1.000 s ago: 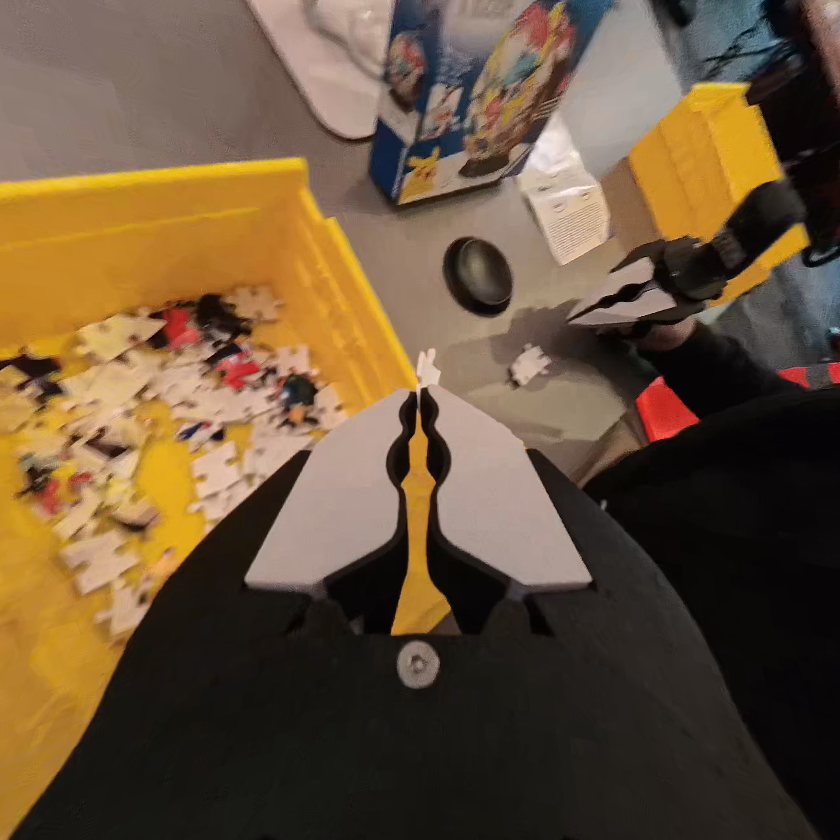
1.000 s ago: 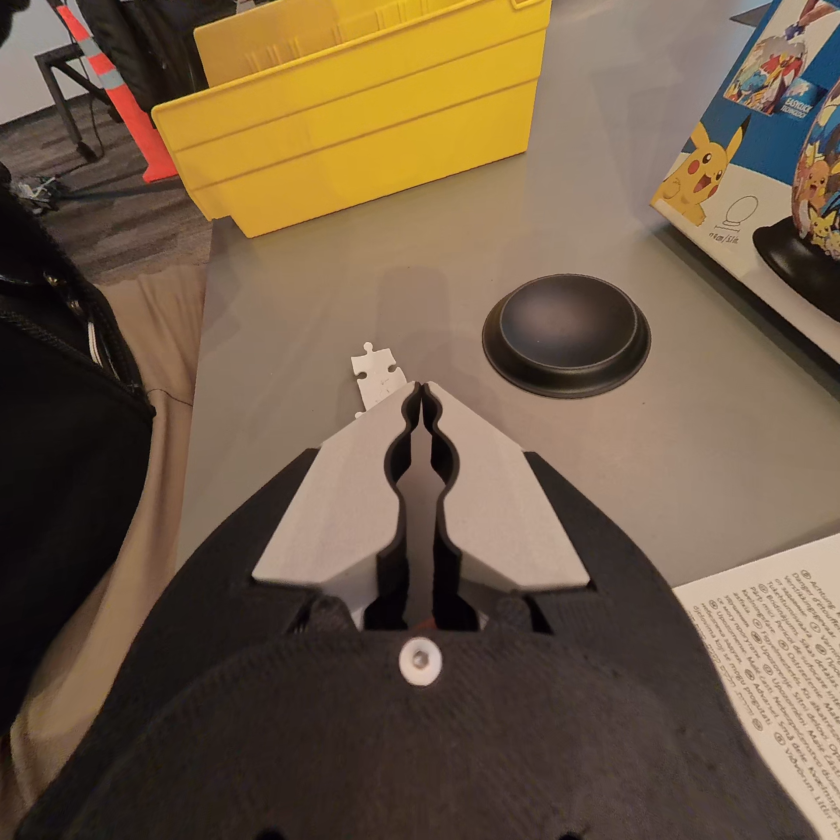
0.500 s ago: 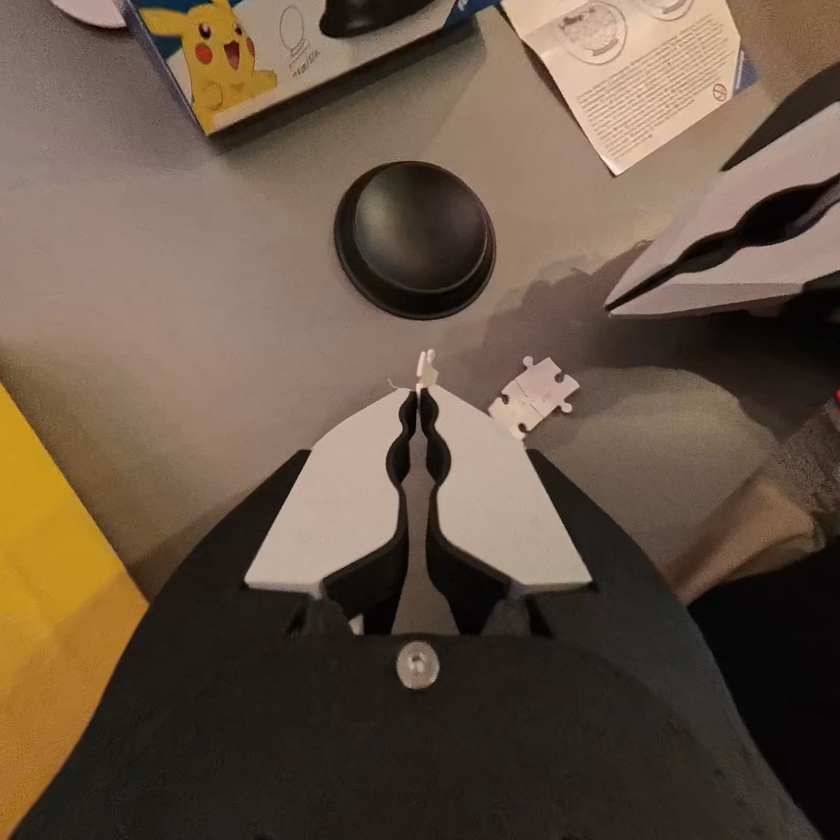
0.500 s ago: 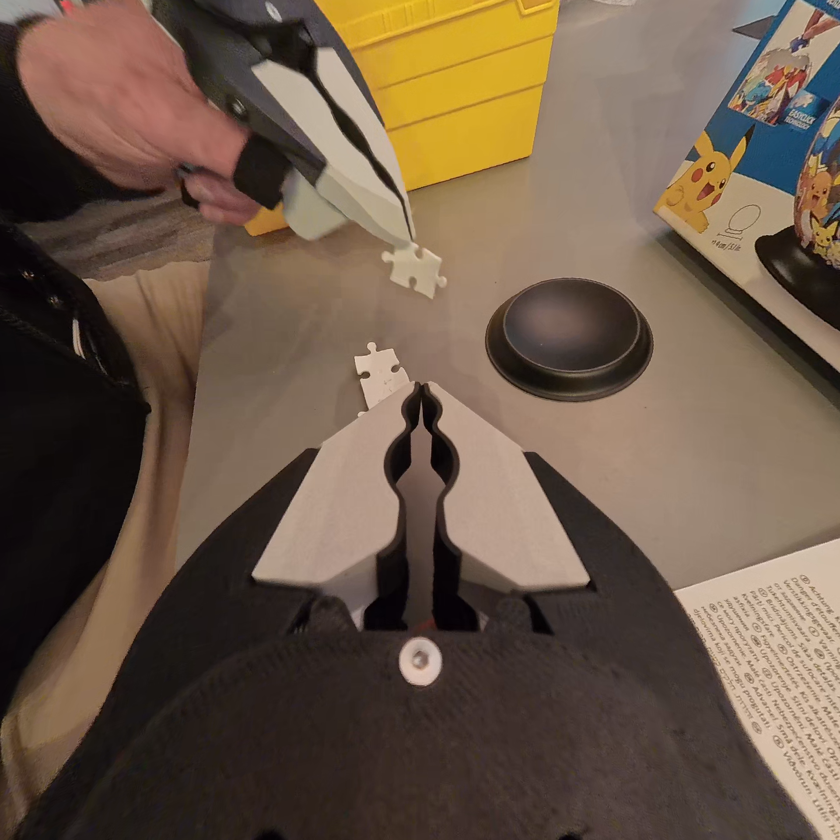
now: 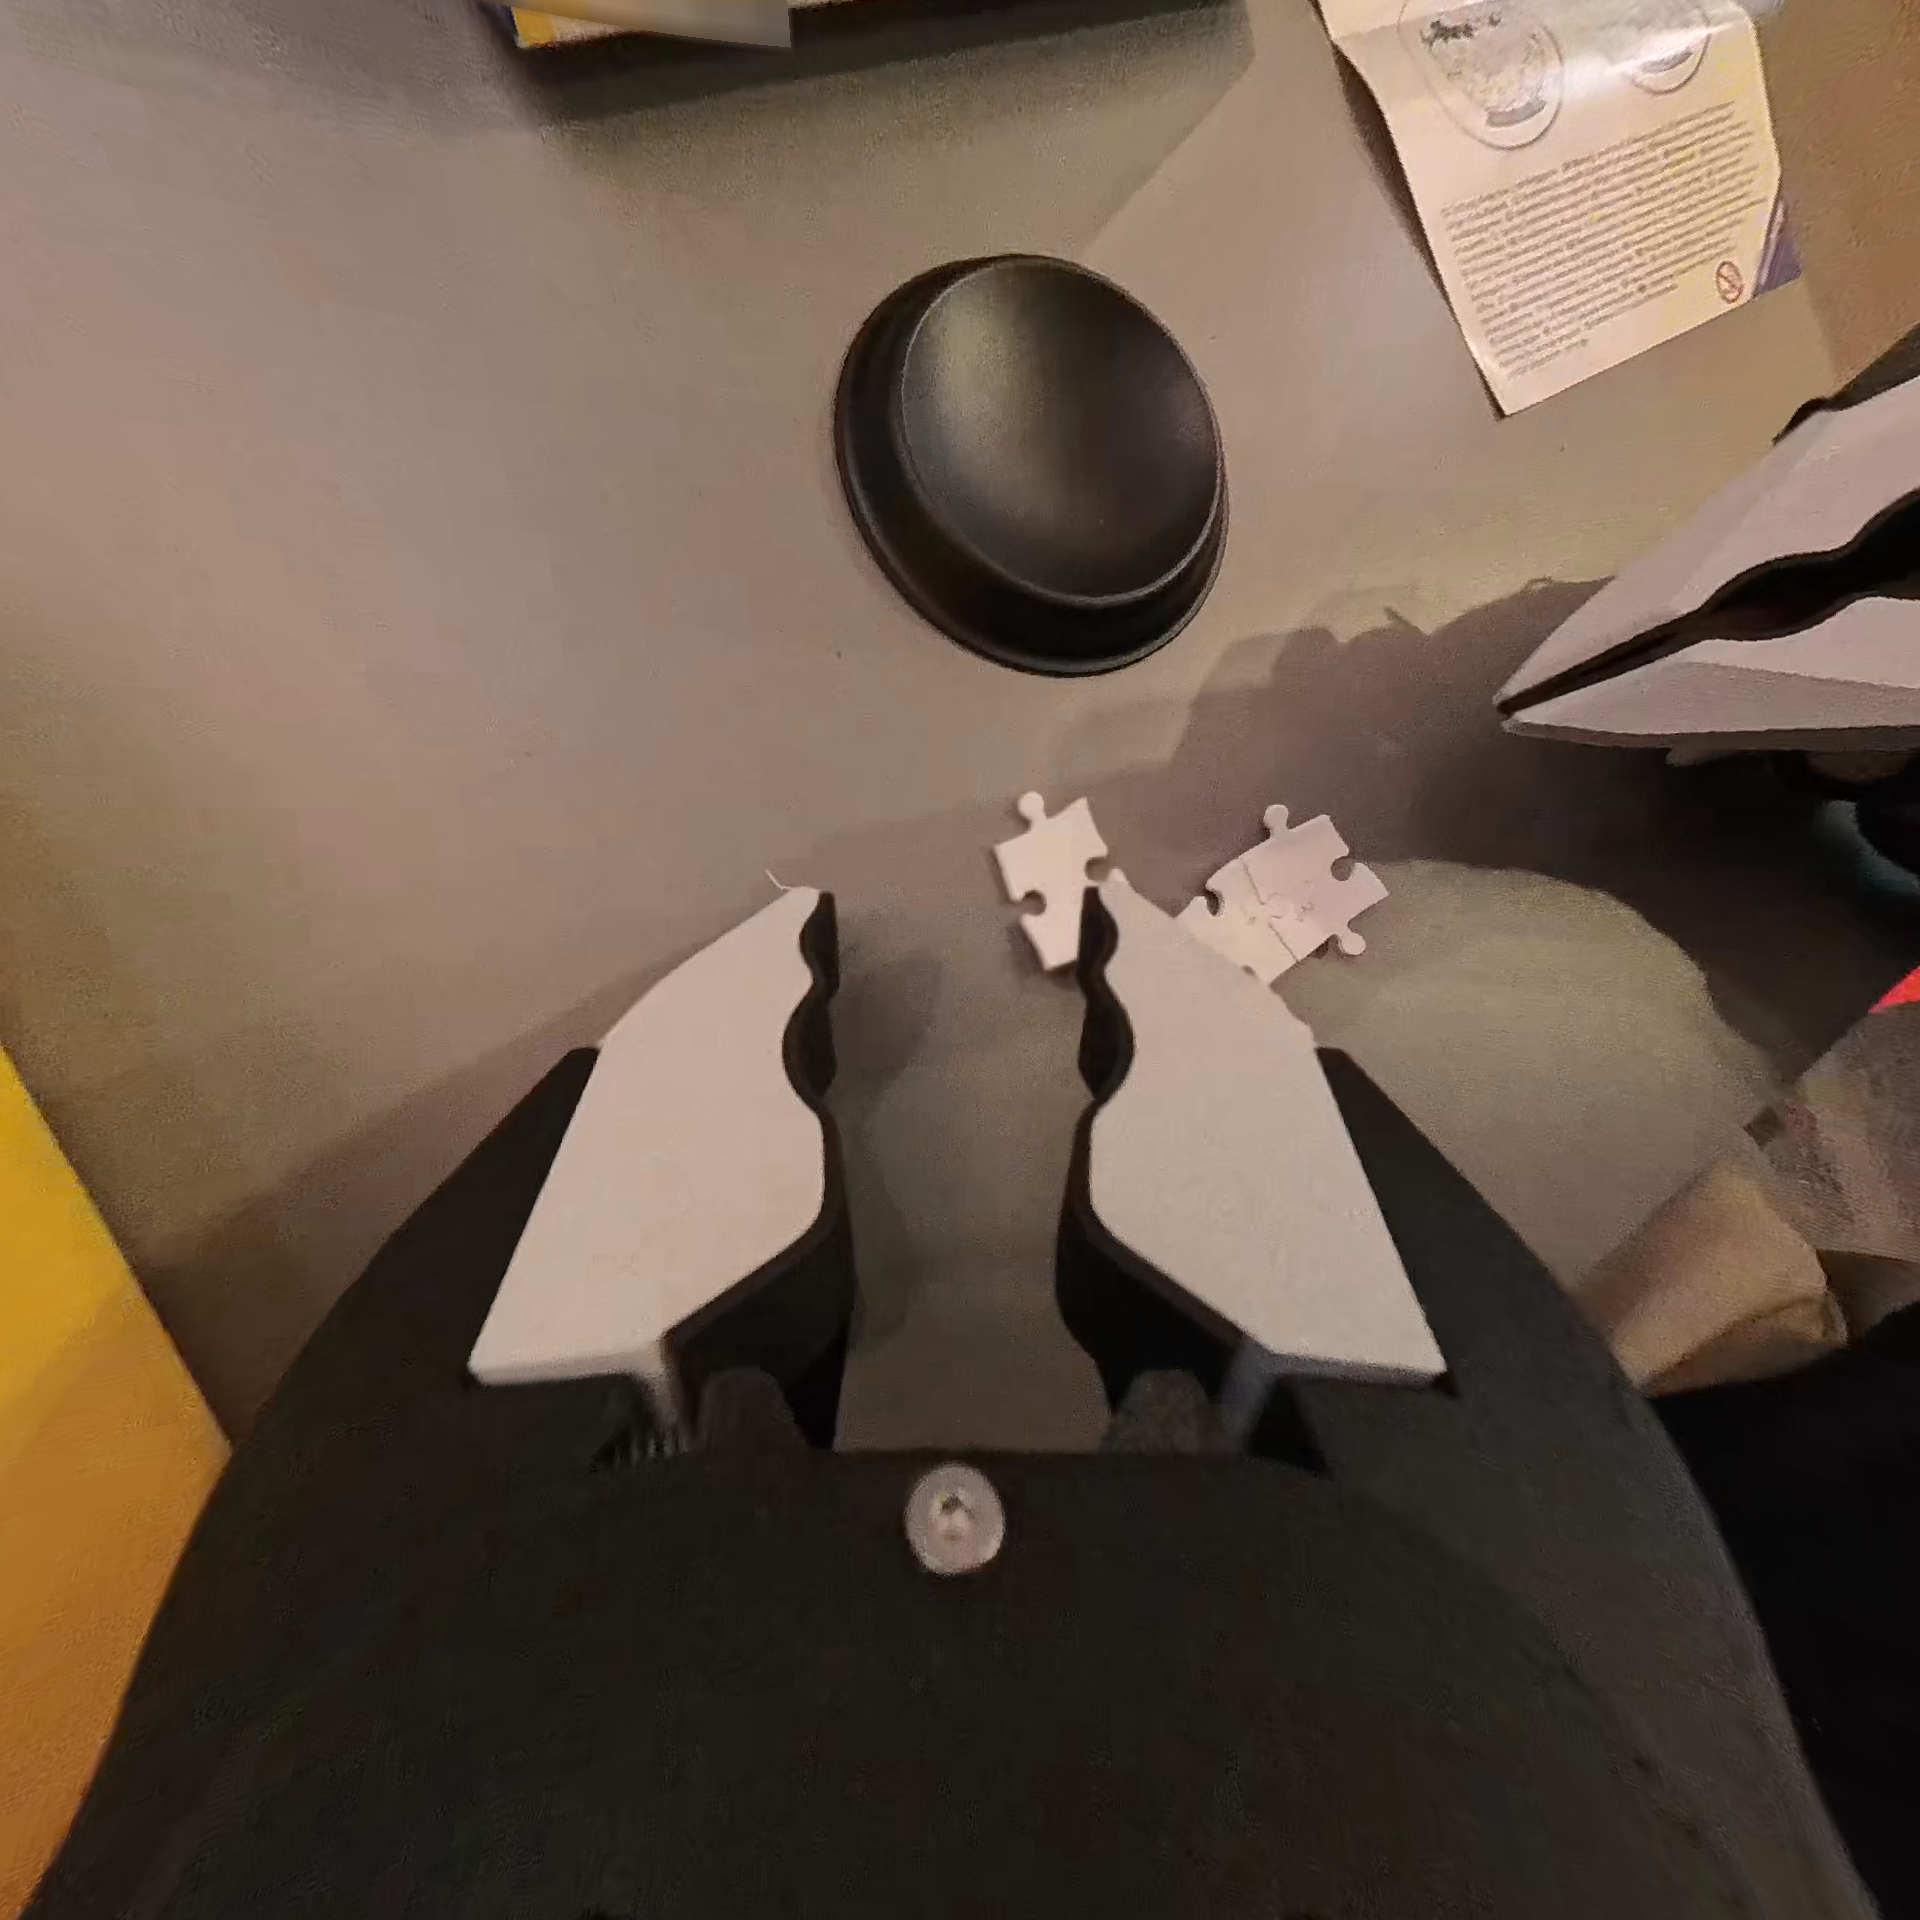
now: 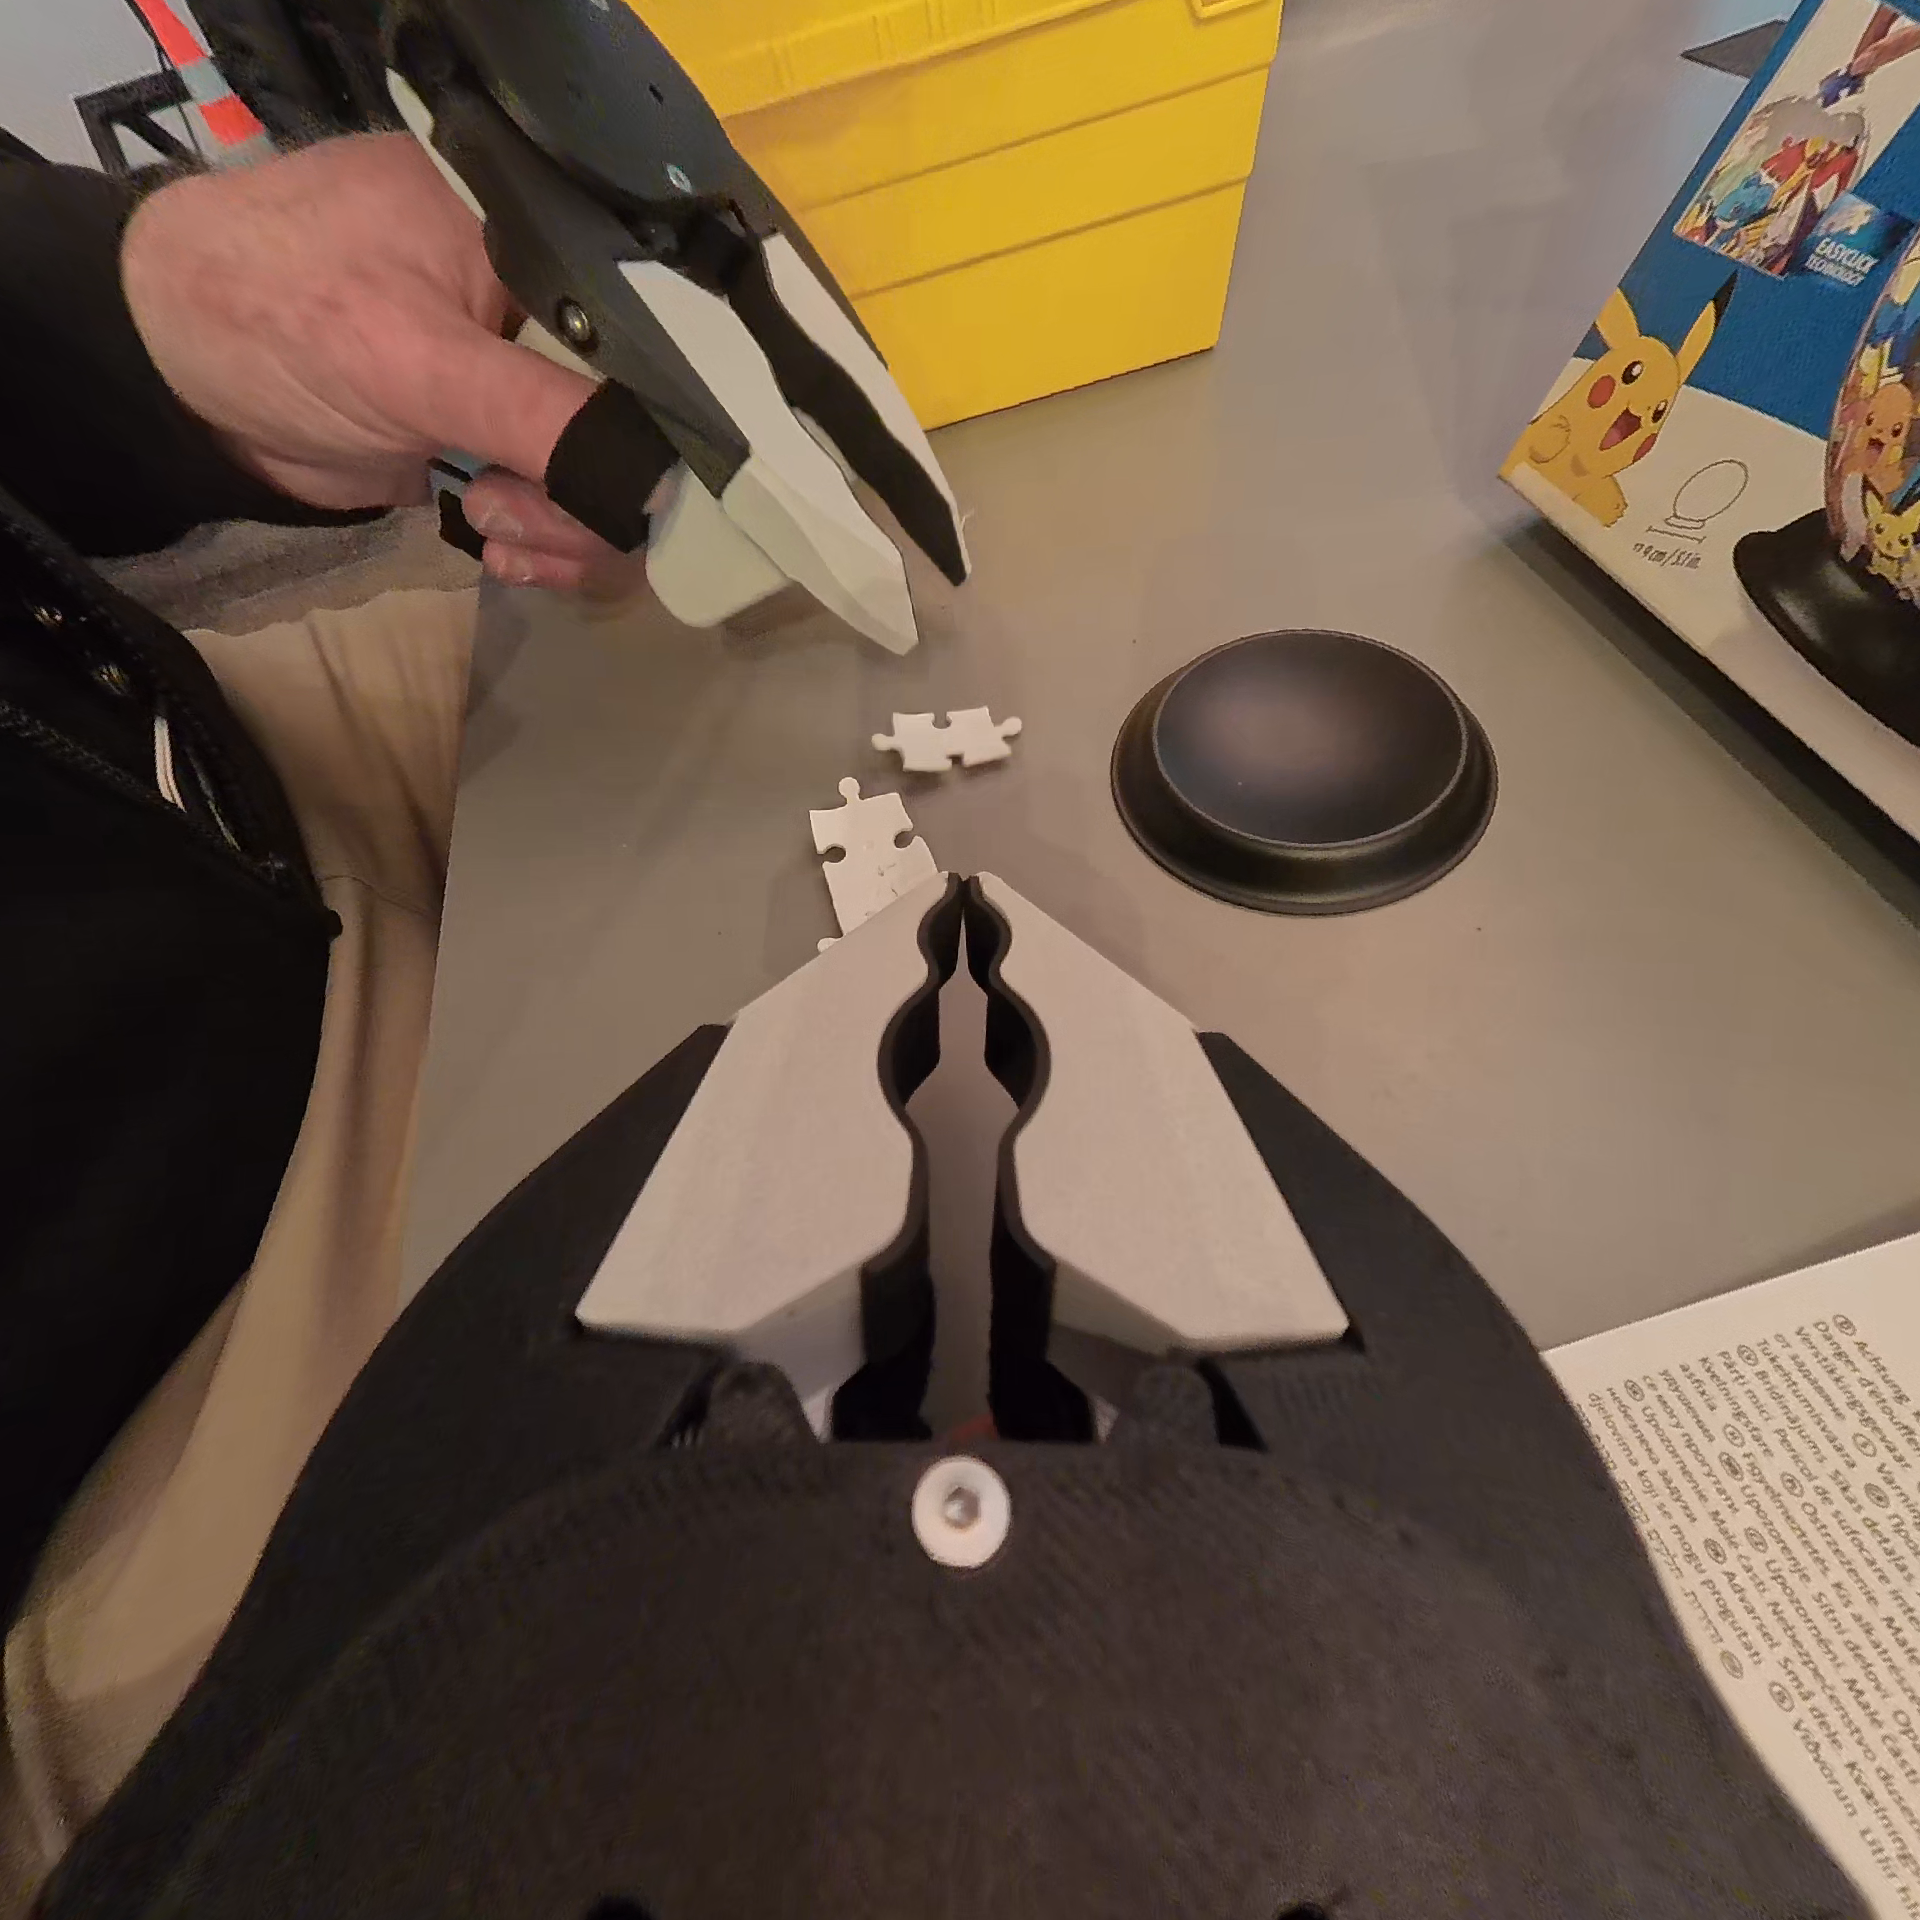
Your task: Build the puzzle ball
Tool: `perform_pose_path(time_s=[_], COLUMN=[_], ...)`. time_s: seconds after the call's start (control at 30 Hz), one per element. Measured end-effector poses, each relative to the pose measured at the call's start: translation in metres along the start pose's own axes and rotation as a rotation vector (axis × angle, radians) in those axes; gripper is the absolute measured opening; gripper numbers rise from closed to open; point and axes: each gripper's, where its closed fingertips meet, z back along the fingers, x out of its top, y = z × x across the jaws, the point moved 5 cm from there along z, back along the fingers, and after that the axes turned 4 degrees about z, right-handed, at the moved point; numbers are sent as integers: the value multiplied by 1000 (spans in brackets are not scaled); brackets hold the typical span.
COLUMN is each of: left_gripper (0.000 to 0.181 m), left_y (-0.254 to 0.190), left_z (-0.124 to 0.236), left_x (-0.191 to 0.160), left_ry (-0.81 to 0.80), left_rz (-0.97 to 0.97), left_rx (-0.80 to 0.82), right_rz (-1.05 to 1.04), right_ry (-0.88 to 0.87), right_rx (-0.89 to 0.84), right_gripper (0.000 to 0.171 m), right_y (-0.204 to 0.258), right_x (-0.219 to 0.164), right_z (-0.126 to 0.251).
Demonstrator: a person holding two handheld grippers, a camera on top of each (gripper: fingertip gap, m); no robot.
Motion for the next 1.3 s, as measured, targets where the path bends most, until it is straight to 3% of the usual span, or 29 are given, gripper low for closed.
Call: perform_pose_path(time_s=[0.07,0.23,0.3,0.4,0.43,0.53,0.67,0.8,0.9,1.3], left_gripper=[50,25,19,40,53,47,42,34,43,12], left_y=[-3,-19,3,73,102,169,201,214,220,211], left_z=[7,74,112,139,142,145,144,126,127,128], left_x=[3,25,33,14,-1,-36,-48,-60,-58,-51], left_ry=[-19,-162,-213,-19,88,266,311,392,384,275], left_rz=[-4,-131,-191,-196,-172,-78,-35,-10,74,70], left_rx=[-4,32,173,370,431,503,560,547,541,498], right_rz=[1,-1,0,3,4,7,6,3,5,6], right_ry=[1,-3,-6,-11,-12,-18,-14,-16,-18,-34], right_rx=[0,2,3,4,4,4,0,1,0,1], right_gripper=[0,0,0,0,0,0,0,0,0,0], right_y=[0,0,0,1,1,1,1,1,1,1], right_x=[0,0,0,1,1,1,1,1,1,2], right_z=[0,0,1,1,1,2,2,2,2,4])
